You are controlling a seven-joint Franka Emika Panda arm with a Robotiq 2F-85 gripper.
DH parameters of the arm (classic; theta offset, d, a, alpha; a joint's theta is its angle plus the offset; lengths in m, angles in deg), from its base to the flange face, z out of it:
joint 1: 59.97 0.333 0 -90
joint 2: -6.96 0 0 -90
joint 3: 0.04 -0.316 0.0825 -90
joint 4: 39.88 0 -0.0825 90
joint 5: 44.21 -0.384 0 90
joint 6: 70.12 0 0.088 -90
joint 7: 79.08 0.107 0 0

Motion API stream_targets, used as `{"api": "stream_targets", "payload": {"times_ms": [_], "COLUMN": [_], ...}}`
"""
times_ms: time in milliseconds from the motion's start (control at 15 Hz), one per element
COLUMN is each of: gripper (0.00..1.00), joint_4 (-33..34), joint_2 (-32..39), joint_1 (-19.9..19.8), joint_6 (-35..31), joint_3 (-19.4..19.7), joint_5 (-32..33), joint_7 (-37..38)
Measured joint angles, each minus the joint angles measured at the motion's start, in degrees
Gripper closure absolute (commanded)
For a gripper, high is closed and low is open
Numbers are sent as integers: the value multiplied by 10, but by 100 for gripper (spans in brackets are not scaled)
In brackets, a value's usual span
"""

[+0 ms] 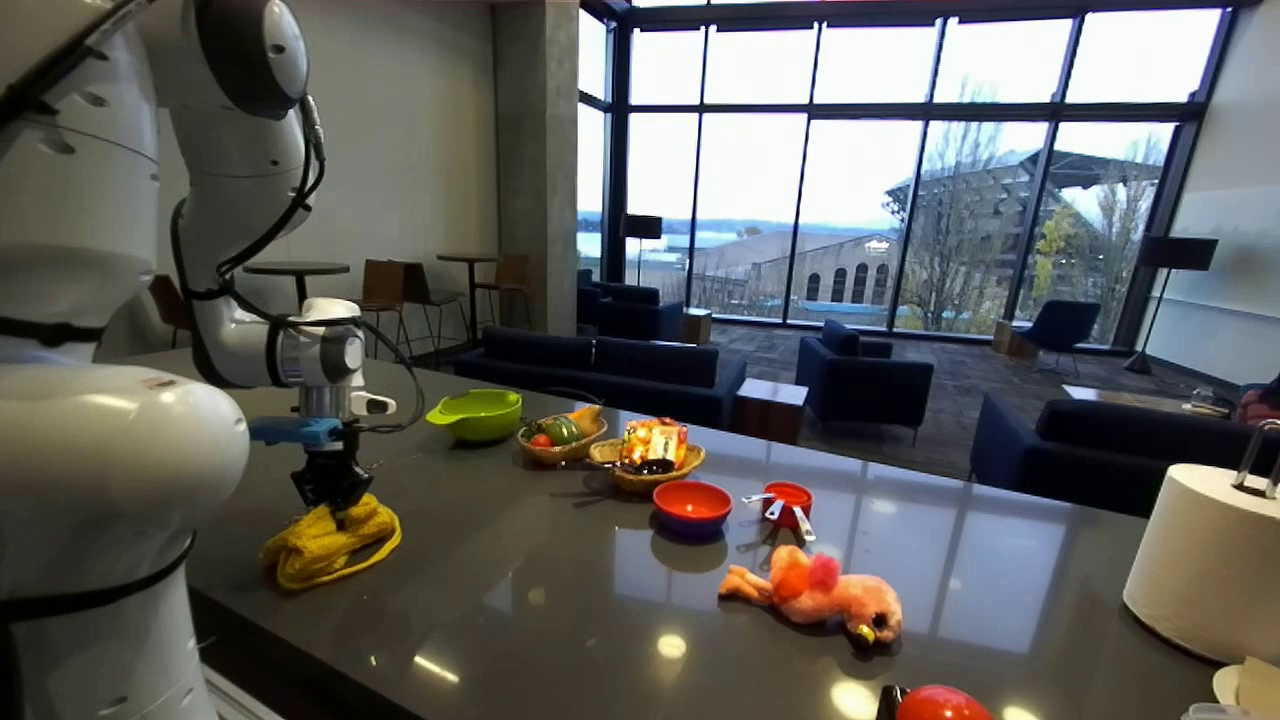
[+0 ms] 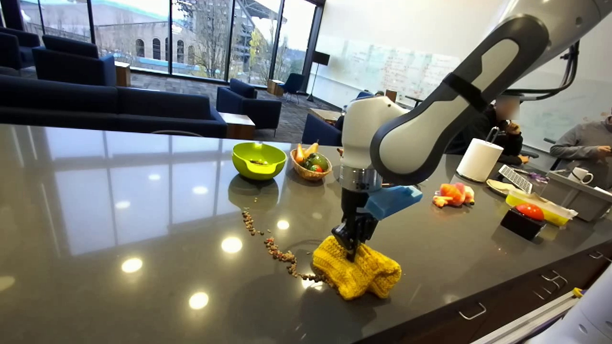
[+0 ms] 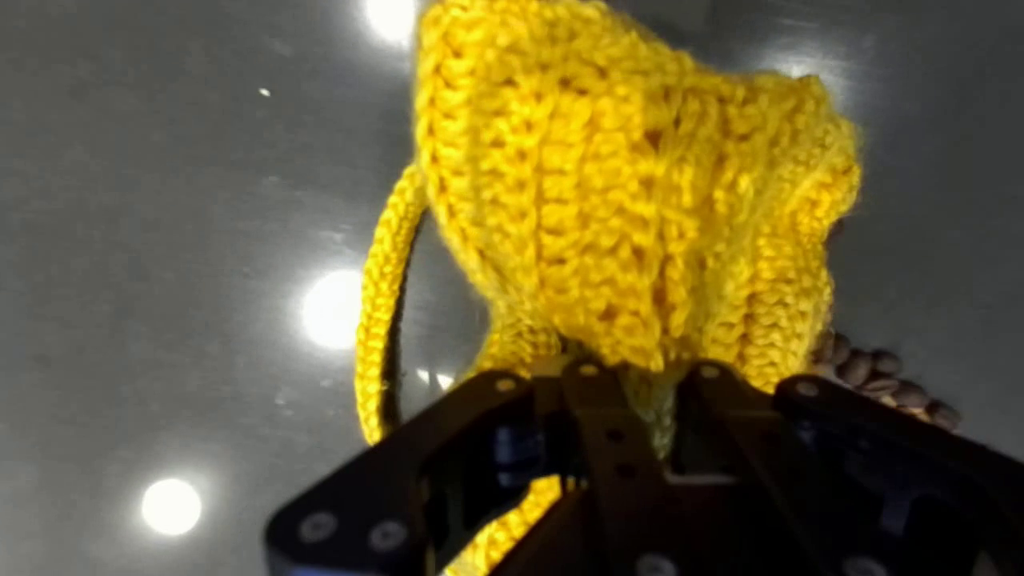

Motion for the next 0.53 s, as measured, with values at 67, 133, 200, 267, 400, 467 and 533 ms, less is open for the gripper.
{"api": "stream_targets", "payload": {"times_ms": [67, 133, 200, 267, 400, 467, 533], "gripper": [96, 96, 96, 96, 96, 96, 96], "joint_4": [11, 23, 35, 48, 74, 86, 98], "joint_2": [8, 17, 24, 32, 46, 53, 59], "joint_1": [8, 16, 23, 29, 40, 44, 48], "joint_6": [1, 2, 4, 7, 13, 16, 18], "joint_3": [-4, -8, -11, -14, -20, -23, -26], "joint_5": [0, 0, 0, 0, 0, 0, 0], "joint_7": [0, 0, 0, 0, -1, -1, -2]}}
